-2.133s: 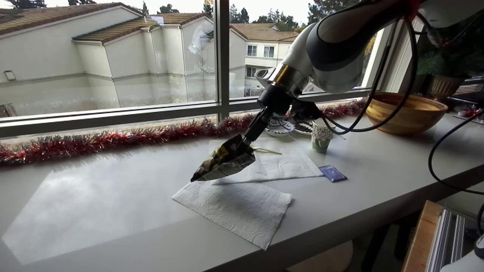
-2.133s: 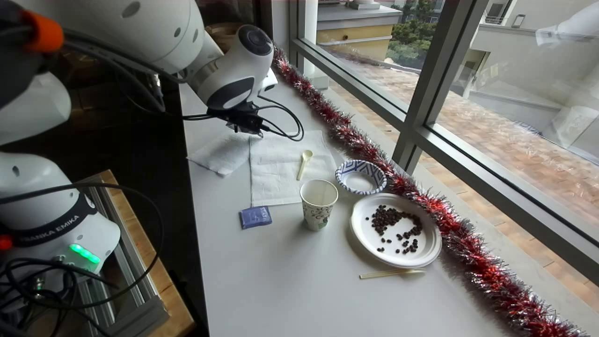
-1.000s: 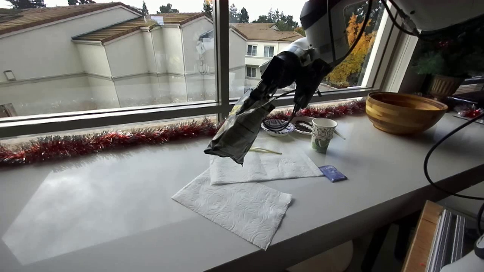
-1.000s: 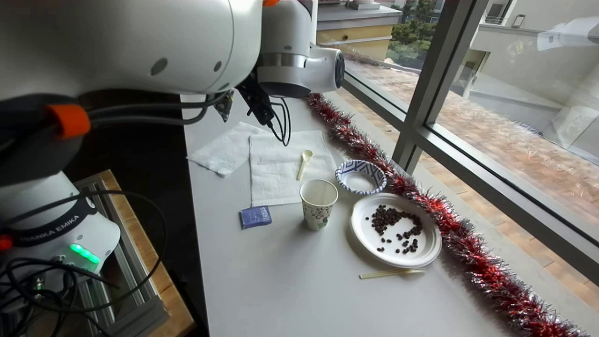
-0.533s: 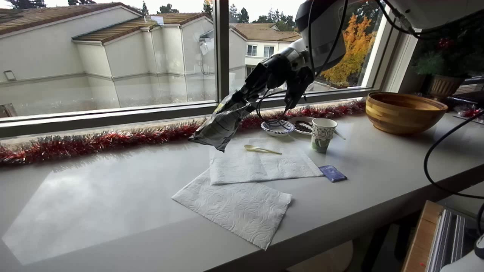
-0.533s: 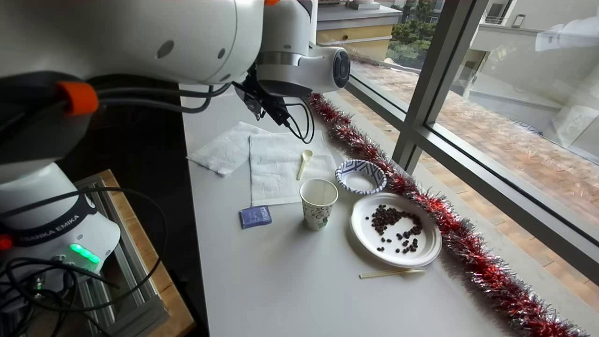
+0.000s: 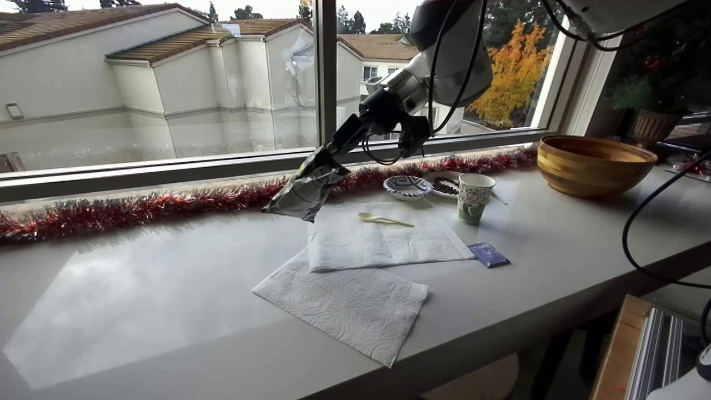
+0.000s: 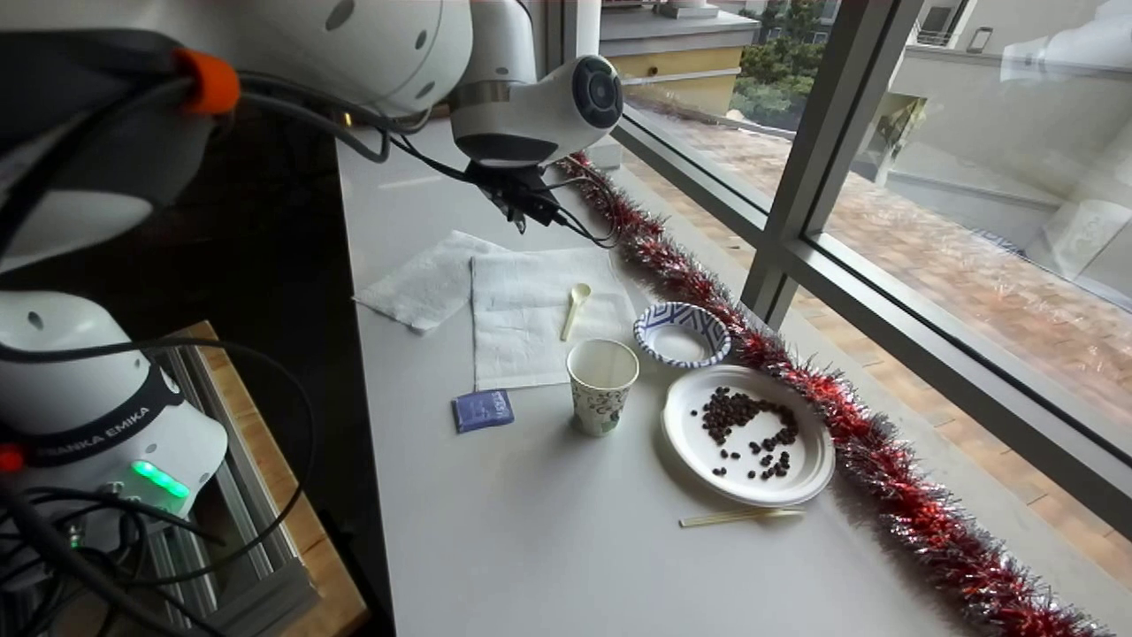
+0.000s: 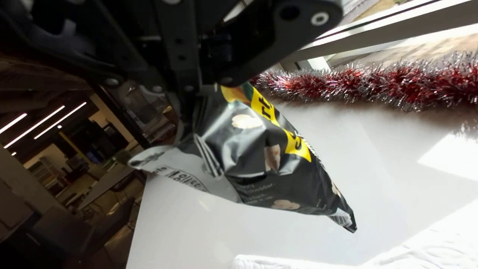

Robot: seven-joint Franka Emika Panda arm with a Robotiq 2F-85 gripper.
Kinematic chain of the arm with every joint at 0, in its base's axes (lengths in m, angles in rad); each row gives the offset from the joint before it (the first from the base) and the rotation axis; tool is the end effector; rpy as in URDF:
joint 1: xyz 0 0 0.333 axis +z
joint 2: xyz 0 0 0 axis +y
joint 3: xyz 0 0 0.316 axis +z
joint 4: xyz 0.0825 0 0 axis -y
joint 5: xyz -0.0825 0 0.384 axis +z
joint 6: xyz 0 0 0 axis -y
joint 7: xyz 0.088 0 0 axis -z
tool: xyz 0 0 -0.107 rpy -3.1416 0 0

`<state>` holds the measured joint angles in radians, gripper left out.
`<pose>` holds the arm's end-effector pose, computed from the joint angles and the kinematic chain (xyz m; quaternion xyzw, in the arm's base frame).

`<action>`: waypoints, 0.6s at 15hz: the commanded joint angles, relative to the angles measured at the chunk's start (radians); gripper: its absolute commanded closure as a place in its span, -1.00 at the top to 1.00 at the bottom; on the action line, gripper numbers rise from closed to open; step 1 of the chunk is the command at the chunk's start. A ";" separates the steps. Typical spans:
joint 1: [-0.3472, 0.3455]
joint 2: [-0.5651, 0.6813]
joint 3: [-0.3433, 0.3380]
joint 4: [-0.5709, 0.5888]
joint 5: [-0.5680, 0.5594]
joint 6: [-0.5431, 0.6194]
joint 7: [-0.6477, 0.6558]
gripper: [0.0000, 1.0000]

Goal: Pick up the black packet then set it back down on the counter.

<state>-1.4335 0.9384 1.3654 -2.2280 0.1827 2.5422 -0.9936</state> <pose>0.5536 -0.0508 0.2827 -0.8328 -0.2658 -0.2619 0.4088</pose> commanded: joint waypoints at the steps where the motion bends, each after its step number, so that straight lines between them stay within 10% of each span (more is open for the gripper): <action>1: 0.050 -0.069 -0.016 -0.017 -0.077 0.125 -0.024 -0.96; 9: 0.115 -0.078 -0.044 -0.006 -0.173 0.220 -0.001 -0.96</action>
<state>-1.3206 0.8558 1.3225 -2.2358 0.0207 2.7613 -1.0028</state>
